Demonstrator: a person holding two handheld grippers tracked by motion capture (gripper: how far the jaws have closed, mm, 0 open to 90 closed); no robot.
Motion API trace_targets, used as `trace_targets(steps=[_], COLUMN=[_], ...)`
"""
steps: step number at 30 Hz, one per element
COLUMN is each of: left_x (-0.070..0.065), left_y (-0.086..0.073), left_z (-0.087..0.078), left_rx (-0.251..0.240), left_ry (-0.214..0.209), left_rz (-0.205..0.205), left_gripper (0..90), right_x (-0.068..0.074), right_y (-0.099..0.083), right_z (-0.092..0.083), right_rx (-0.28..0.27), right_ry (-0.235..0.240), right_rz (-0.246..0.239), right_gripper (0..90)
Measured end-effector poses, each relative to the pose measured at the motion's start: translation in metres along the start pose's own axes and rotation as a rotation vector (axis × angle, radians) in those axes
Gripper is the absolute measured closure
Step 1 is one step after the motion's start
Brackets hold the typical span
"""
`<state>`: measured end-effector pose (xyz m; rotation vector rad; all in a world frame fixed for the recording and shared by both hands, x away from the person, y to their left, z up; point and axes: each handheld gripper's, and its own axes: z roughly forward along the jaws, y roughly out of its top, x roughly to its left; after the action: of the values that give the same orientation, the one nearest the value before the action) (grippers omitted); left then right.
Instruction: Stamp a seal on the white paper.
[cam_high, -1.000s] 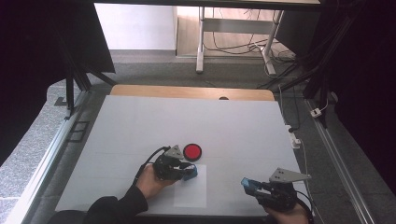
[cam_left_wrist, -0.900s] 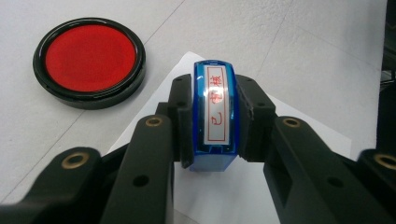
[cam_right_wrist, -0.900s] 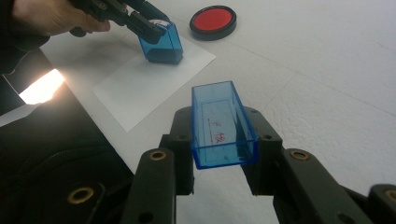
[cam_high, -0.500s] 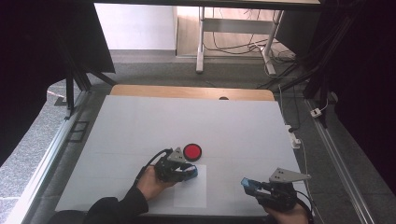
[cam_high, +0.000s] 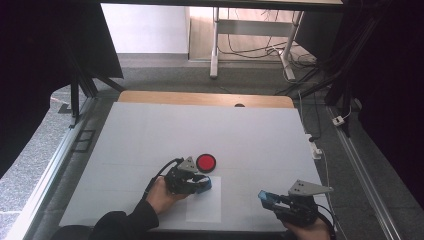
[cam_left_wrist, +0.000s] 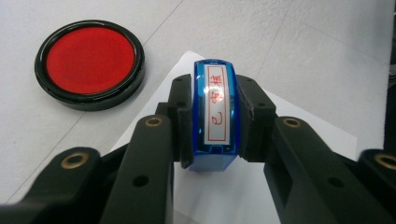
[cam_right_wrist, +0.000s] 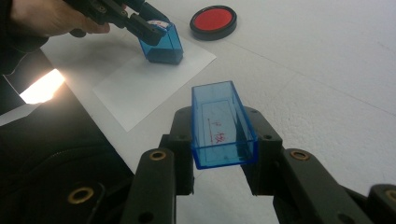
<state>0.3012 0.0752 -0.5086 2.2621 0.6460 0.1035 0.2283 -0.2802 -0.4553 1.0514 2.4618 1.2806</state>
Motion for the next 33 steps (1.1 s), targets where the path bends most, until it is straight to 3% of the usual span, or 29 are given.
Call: trace_targets(steps=[18, 26, 33], left_x=[-0.004, -0.002, 0.0], left_y=[0.007, 0.009, 0.011], left_z=[-0.002, -0.011, -0.02], left_rx=[0.042, 0.011, -0.019], left_ry=[0.024, -0.001, -0.046], left_rz=[0.019, 0.003, -0.014], left_gripper=[70.3, 70.3, 70.3], right_x=[0.0, 0.0, 0.0], right_y=[-0.001, -0.001, 0.0], right_z=[0.0, -0.001, -0.001], right_rx=[-0.006, -0.005, -0.001], right_ry=[0.008, 0.006, 0.009], right_rz=[0.002, 0.0, 0.003], right_gripper=[67.8, 67.7, 67.8])
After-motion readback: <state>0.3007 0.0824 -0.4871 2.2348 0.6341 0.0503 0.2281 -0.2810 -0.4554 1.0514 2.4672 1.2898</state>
